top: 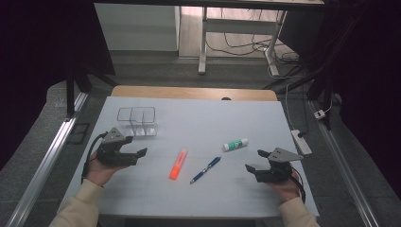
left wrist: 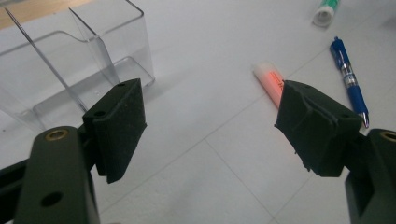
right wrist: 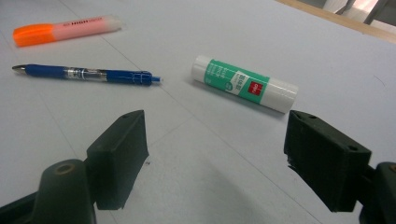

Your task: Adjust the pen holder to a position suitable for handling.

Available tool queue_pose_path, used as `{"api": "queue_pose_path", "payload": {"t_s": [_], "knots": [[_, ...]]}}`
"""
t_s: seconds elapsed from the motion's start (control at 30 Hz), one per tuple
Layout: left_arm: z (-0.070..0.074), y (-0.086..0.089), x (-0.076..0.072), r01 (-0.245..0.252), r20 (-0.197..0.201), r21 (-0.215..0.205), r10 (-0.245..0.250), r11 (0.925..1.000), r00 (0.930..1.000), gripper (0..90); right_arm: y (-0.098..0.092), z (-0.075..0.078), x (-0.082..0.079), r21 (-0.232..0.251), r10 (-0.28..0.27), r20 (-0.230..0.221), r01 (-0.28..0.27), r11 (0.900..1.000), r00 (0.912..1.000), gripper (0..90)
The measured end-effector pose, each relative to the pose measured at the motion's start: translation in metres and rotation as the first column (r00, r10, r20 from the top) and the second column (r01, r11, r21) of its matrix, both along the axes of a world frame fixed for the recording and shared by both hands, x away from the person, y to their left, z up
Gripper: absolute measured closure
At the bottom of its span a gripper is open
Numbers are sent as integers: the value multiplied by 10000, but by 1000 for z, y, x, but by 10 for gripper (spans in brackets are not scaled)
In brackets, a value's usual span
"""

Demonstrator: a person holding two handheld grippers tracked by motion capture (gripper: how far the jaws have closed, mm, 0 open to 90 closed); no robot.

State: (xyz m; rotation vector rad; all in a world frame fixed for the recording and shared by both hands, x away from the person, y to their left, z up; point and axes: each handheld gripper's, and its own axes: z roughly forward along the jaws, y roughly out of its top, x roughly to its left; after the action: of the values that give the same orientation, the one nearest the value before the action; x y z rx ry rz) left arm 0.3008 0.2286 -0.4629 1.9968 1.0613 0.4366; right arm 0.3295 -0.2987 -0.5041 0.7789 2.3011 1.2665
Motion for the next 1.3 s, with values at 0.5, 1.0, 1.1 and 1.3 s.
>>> {"api": "queue_pose_path", "payload": {"t_s": [0.5, 1.0, 1.1, 1.3], "knots": [[9, 16, 23, -561, -136, 186, 564, 9983, 9983, 250, 0, 0, 1, -163, -121, 22, 121, 9998, 9999, 217], [13, 58, 46, -1674, -256, 121, 1676, 9858, 9855, 339, 0, -1, 2, -199, -118, -70, 116, 9997, 9999, 217], [15, 64, 51, -1933, -183, 224, 1937, 9809, 9809, 368, 1, -1, 2, -177, -119, -88, 118, 9998, 9999, 217], [13, 74, 62, -2352, -173, 410, 2361, 9711, 9716, 499, 1, -1, 2, -235, -108, -103, 105, 9997, 9999, 217]]}}
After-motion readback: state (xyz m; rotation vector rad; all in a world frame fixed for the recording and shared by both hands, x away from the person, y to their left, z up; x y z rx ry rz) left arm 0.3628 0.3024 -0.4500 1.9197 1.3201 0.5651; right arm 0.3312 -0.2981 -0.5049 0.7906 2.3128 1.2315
